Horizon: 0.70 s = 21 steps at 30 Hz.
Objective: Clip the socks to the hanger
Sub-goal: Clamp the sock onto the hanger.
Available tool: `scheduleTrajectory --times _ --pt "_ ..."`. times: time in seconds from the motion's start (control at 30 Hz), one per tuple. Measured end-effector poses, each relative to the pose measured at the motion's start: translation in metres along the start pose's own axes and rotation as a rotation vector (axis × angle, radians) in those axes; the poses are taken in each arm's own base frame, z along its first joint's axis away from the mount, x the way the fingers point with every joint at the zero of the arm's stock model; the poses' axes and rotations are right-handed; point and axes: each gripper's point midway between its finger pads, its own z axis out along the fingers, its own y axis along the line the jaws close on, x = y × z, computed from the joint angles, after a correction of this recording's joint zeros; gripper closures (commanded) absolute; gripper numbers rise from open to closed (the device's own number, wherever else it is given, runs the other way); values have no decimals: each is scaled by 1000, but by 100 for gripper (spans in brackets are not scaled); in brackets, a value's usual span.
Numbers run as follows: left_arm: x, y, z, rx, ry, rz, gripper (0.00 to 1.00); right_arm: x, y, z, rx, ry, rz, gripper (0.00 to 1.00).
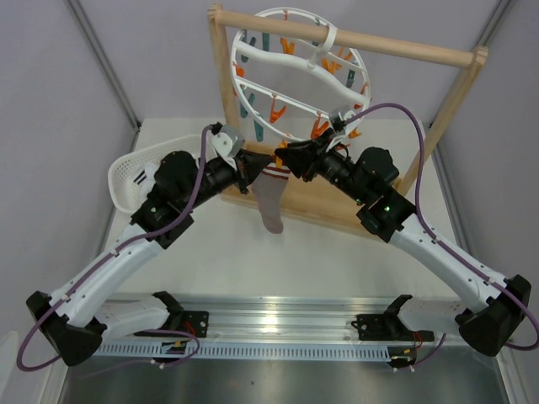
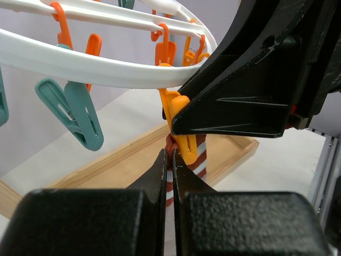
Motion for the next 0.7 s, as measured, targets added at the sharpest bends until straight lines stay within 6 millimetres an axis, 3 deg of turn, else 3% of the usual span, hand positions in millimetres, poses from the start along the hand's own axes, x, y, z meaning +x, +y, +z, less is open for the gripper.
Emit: scheduleTrajectory --times 0.07,0.13,0.17,0.2,0.27,0.3,0.47,0.53,0.6,0.63,0.7 --pt "0 0 0 2 -1 -17 99 -1 0 -1 -1 -2 -3 98" --pt "-1 0 -1 1 -2 -33 99 0 0 -1 -1 -1 -4 91" --pt "-2 0 -1 2 -4 -41 99 0 0 -1 -1 -1 -4 84" --pt "-2 0 -2 5 -6 -48 99 1 0 -1 -1 0 -4 68" --pt "-3 -1 -2 9 -9 -55 99 1 1 -1 -6 -1 -5 52" --pt "-4 -1 -2 11 -11 -56 99 2 4 -1 -23 5 -4 38" --pt "-8 -1 -1 10 -28 -64 93 23 28 -5 -117 81 10 13" --pt "-8 0 -1 8 -27 -68 87 26 31 -7 -129 92 9 8" --pt "-7 2 -1 -3 -27 -71 68 26 32 -9 -133 99 11 4" --pt "-7 3 -1 -12 -27 -74 46 26 33 -10 -132 103 12 3" --pt "-7 8 -2 -36 -27 -83 24 29 34 -14 -129 118 16 1"
